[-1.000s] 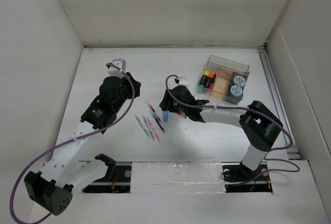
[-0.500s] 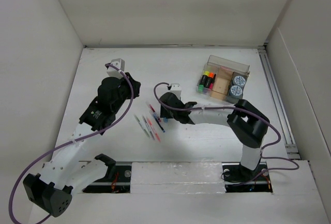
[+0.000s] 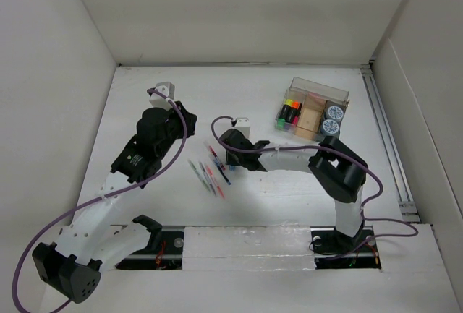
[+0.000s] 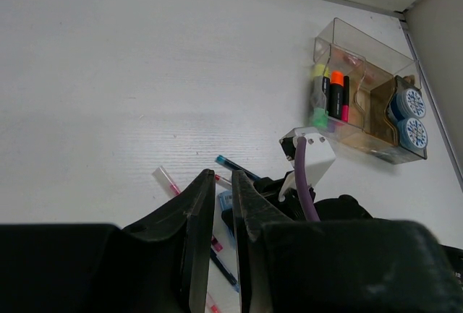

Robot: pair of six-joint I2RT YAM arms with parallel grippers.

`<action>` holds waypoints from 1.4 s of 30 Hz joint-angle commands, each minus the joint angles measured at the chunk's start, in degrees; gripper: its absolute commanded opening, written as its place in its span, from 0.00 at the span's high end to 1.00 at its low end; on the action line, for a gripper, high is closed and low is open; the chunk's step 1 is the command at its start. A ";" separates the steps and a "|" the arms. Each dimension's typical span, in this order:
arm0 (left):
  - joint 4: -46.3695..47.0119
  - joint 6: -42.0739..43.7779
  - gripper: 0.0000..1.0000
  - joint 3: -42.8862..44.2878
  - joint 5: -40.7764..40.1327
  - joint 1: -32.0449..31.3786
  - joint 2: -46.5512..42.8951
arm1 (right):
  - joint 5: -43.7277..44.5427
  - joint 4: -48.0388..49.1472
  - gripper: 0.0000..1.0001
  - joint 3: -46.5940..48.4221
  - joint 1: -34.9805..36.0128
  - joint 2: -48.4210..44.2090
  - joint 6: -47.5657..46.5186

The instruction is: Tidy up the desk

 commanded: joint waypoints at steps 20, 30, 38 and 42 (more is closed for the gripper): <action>2.67 0.30 0.87 2.35 1.29 0.17 -0.92 | -17.67 16.79 0.92 -9.29 -13.07 -19.11 0.87; 2.84 0.39 0.87 2.26 0.68 0.17 -0.75 | -25.86 25.67 0.92 -11.49 -27.38 -18.94 8.41; 2.84 0.57 0.87 2.17 -0.11 0.17 -0.66 | -25.94 30.50 0.93 -12.19 -46.02 -14.72 18.17; 2.49 0.74 0.88 2.53 0.50 0.17 -0.22 | -31.29 35.07 0.94 -11.67 -52.80 -10.51 21.08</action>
